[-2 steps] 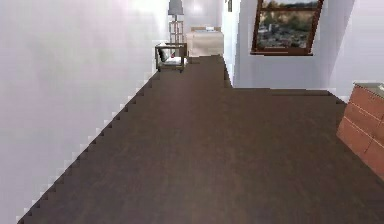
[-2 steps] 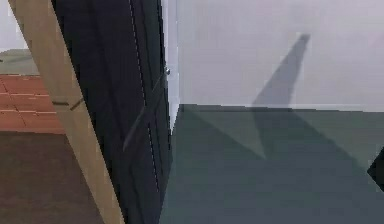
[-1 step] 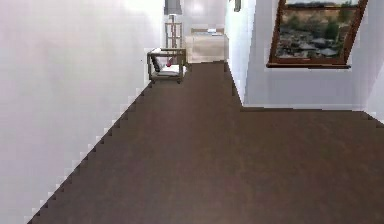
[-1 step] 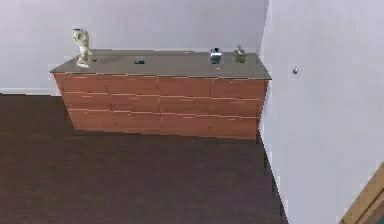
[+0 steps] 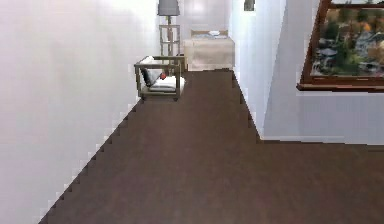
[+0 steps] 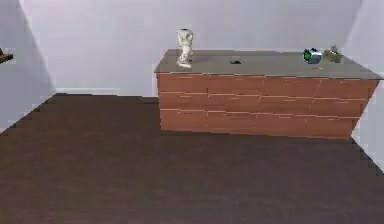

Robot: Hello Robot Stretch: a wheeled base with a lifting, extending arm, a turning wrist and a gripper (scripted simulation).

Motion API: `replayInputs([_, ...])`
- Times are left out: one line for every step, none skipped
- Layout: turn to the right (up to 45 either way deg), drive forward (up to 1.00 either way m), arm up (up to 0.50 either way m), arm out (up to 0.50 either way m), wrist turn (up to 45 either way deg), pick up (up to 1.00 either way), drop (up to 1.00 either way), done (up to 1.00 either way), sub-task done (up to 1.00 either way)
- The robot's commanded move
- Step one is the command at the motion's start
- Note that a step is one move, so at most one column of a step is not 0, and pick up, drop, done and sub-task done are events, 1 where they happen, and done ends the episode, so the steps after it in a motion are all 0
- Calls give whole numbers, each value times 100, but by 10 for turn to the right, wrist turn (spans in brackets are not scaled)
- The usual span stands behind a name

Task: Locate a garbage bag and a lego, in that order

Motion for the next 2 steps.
replayInputs([0,100,0,0,0,0,0,0,0])
replayInputs([0,100,0,0,0,0,0,0,0])
